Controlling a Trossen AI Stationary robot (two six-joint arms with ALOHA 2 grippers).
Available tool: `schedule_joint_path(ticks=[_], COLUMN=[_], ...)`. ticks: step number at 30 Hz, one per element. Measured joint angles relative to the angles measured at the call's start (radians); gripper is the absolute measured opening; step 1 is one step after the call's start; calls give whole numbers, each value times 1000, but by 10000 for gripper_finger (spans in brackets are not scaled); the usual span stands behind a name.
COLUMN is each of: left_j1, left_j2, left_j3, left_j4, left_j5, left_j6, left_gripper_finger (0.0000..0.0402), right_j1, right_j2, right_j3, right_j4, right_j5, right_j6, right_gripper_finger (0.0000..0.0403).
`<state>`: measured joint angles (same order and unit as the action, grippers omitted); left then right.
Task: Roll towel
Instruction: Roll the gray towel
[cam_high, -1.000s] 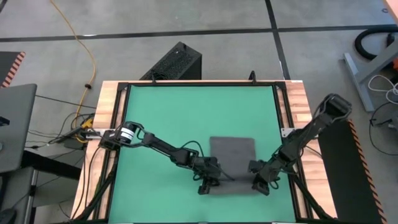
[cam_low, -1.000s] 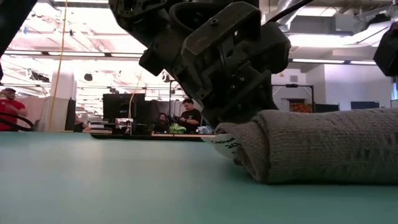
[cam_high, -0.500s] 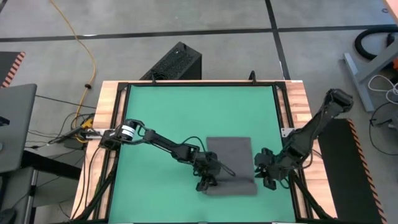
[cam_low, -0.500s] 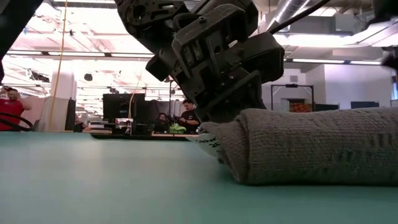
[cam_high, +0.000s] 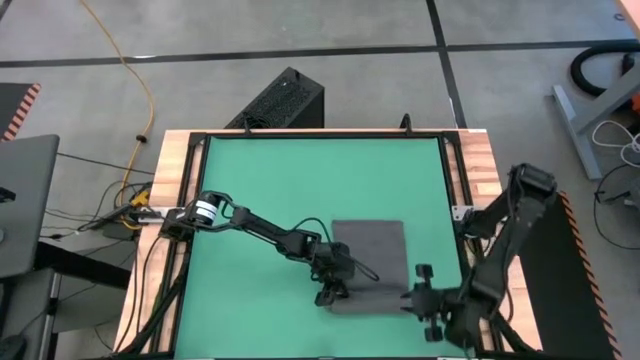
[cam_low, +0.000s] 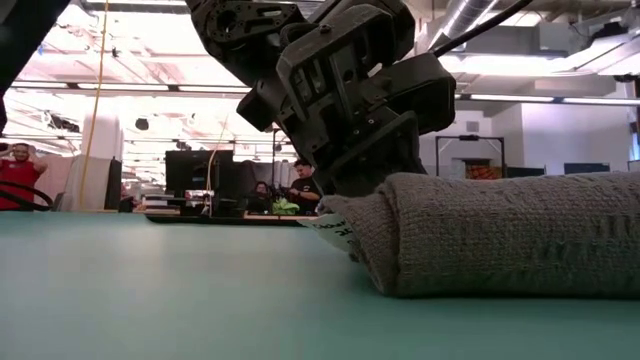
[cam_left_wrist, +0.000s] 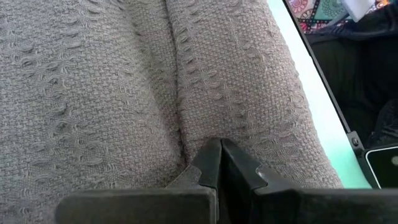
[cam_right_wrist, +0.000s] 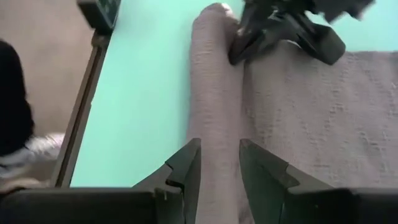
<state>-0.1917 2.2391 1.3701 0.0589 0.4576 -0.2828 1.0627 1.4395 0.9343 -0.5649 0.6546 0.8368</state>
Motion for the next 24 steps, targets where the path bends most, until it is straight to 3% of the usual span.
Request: schedule_joint_path(ticks=[8,13,24], left_j1=[0,0,1], left_j2=[0,0,0], left_j3=[0,0,0], left_j4=[8,8,12], left_j5=[2,11,32], left_j6=[-14,-18,-42], left_gripper_finger=[0,0,0], right_j1=[60,69,9], right_j2=[280,411,471], right_j3=[304,354,472], right_j4=[-371,-404,-592], right_j5=[22,-66,-220], right_j6=[75,37,49], right_gripper_finger=[129,129,117])
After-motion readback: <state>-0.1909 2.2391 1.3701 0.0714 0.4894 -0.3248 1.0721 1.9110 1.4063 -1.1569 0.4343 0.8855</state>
